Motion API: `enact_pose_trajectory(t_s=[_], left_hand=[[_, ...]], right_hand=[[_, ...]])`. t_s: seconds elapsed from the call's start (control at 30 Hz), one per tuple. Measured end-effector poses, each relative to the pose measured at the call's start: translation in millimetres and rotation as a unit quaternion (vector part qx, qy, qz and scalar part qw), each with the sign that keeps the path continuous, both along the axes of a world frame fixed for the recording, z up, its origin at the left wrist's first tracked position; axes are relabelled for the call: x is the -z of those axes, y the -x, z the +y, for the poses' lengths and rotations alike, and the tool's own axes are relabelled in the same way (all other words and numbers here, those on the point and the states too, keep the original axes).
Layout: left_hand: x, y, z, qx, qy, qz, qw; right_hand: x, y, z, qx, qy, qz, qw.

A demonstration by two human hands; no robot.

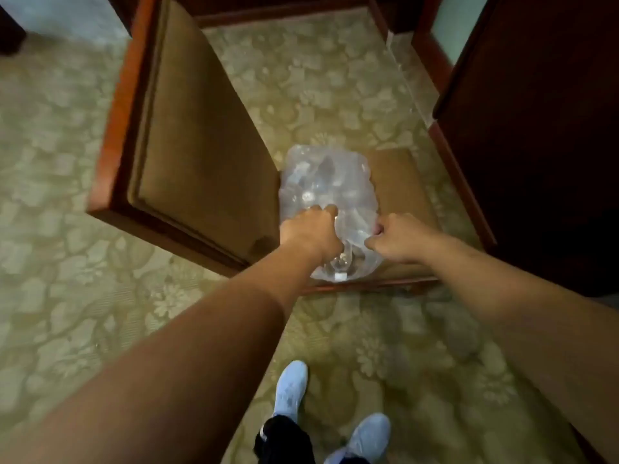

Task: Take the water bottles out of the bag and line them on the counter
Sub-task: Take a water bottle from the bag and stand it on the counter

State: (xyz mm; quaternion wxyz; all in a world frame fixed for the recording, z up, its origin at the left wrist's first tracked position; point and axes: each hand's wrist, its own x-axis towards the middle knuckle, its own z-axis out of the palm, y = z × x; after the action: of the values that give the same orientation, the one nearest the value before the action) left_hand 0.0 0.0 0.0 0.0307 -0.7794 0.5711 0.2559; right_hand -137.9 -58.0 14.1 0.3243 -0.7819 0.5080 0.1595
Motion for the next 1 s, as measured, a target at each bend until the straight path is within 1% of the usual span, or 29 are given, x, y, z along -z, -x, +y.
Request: enact_pose_trajectory(t_s=[0.1,0.2,0.27,0.4,0.47,0.53,0.6,0.67,0.73,0.8,0.9,1.0], left_hand=[[36,-2,-2,0.032,-0.015,0.000,0.999],[75,-9,-3,0.065,-0.008,0.002,0.998],[96,-18,-7,0.088,-0.011,-0.009,0.996],[123,-35,-19,0.138,-0.040,-0.012,0.990],[135,-39,-28,0.160,-0.048,-0.020,0.986],[150,-43,-37,0.161,-0.042,-0.024,0.986],[162,-44,-44,0.166,-0.038,-0.018,0.985],[173,-45,-48,0.175,-0.041,-0.022,0.983],[182,-45,-53,0.179,-0.049,-0.027,0.982],[188,-47,-55,0.184,-0.059,-0.025,0.981],[195,-50,-58,0.183,-0.062,-0.021,0.981],[203,-51,-60,0.185,-0.063,-0.024,0.980]], right_hand=[[41,-6,8,0.019,-0.033,-0.010,0.999],[87,-15,16,0.034,-0.105,0.004,0.994],[116,-25,16,0.066,-0.124,0.002,0.990],[174,-50,13,0.168,-0.166,-0.032,0.971],[195,-60,11,0.184,-0.161,-0.030,0.969],[214,-68,5,0.199,-0.125,-0.024,0.972],[228,-72,-1,0.233,-0.099,-0.028,0.967],[240,-76,-5,0.276,-0.113,-0.037,0.954],[253,-77,-11,0.328,-0.156,-0.059,0.930],[268,-77,-12,0.341,-0.187,-0.053,0.920],[297,-77,-12,0.403,-0.182,-0.059,0.895],[303,-80,-10,0.428,-0.156,-0.024,0.890]])
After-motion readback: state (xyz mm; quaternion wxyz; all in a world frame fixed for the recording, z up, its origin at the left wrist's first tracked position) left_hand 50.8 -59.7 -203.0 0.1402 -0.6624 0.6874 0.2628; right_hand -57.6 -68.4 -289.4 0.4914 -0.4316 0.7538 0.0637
